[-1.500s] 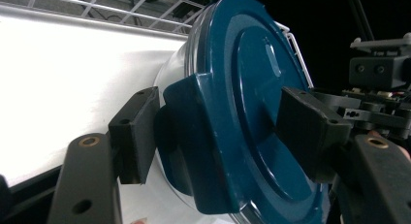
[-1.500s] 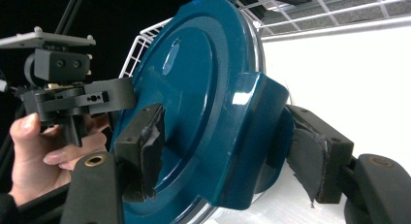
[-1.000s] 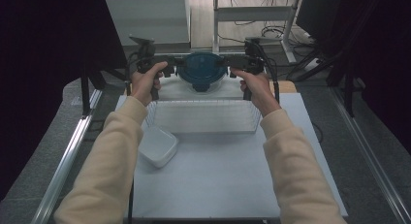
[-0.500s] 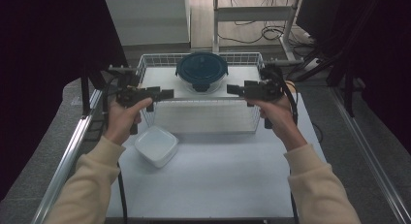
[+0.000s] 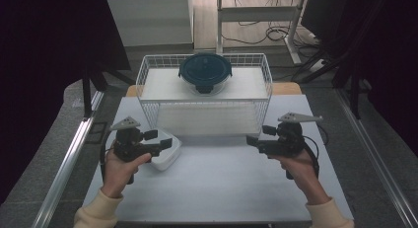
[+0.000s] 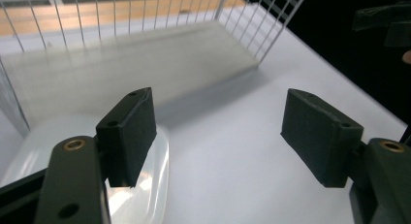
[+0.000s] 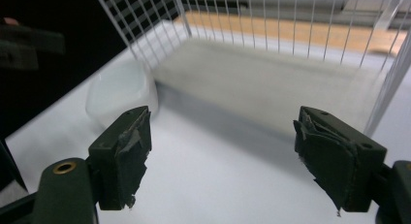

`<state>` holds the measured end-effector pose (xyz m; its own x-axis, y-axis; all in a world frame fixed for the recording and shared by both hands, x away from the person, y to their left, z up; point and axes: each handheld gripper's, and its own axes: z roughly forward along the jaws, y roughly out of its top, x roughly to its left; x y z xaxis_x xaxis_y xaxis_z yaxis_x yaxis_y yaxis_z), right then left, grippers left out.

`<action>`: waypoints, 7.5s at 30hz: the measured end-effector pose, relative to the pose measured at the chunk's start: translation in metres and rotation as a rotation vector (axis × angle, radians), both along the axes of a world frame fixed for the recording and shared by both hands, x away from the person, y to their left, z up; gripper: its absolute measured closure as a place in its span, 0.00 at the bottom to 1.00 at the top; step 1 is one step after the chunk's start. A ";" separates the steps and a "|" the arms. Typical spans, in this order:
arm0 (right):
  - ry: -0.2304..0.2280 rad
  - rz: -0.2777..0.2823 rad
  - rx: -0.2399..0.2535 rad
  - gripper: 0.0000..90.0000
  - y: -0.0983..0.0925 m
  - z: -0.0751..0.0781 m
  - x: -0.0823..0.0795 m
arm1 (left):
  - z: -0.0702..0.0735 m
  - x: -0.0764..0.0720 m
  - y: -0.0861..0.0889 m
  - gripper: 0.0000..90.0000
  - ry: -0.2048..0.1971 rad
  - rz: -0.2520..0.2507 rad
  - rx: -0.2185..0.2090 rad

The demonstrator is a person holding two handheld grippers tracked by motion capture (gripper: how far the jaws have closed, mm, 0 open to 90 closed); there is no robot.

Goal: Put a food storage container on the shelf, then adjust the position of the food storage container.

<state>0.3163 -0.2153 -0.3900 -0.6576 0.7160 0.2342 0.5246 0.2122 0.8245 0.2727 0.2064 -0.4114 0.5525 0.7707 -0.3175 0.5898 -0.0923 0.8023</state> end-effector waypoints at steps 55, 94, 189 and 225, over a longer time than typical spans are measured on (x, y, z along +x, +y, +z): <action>0.107 0.002 -0.120 0.28 -0.011 -0.066 -0.019 | -0.027 0.041 0.067 0.45 0.125 0.139 0.062; 0.122 0.007 -0.117 0.28 -0.014 -0.072 -0.016 | -0.083 0.102 0.082 1.00 0.316 0.069 0.146; 0.129 -0.013 -0.141 0.28 -0.014 -0.072 -0.019 | -0.091 0.022 -0.038 1.00 0.296 -0.178 0.192; 0.146 -0.018 -0.152 0.28 -0.016 -0.077 -0.016 | -0.097 0.069 -0.093 1.00 0.294 -0.189 0.147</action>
<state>0.3003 -0.2315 -0.4675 -0.6111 0.7619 0.2149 0.6412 0.3172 0.6987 0.3417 0.1137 -0.5089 0.5911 0.7130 -0.3771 0.7543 -0.3230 0.5716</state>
